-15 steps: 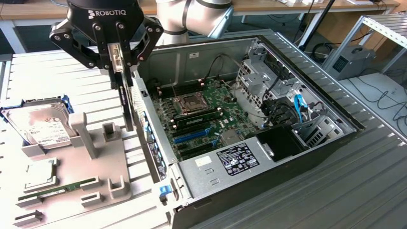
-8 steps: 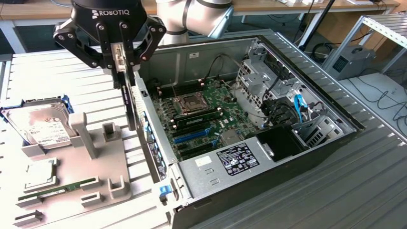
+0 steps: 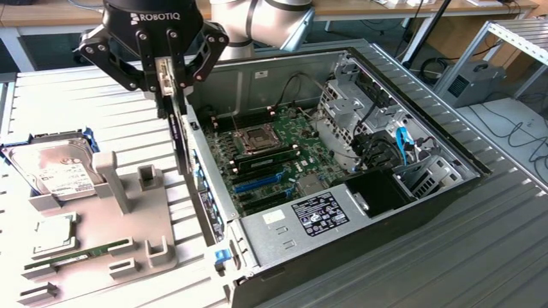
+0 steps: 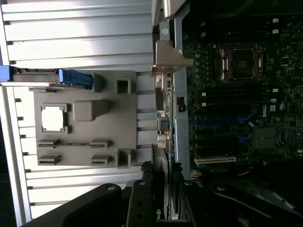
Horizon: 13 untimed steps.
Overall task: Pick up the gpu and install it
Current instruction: 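Pick up the gpu and move the gpu toward the slot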
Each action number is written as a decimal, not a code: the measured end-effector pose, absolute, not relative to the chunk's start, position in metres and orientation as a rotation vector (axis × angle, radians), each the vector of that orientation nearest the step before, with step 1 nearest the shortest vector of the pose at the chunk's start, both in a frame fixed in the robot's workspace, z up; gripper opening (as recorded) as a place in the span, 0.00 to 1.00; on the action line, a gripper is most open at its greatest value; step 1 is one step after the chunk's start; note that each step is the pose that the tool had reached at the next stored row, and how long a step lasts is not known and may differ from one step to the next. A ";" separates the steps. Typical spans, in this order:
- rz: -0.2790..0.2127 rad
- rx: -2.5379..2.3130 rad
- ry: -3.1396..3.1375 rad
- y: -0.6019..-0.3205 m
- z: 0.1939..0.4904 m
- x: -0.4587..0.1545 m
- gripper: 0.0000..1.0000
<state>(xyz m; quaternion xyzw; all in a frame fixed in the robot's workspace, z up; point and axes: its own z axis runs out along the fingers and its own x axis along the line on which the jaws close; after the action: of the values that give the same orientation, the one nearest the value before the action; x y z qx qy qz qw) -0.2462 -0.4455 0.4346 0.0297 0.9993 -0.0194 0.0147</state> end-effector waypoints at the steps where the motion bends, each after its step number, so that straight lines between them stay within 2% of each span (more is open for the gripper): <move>1: -0.060 0.093 3.110 -0.445 0.435 -0.246 0.26; 13: -0.061 0.092 3.110 -0.445 0.435 -0.238 0.26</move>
<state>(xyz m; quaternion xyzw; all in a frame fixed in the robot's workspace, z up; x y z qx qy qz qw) -0.2382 -0.4455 0.4346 0.0297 0.9993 -0.0195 0.0147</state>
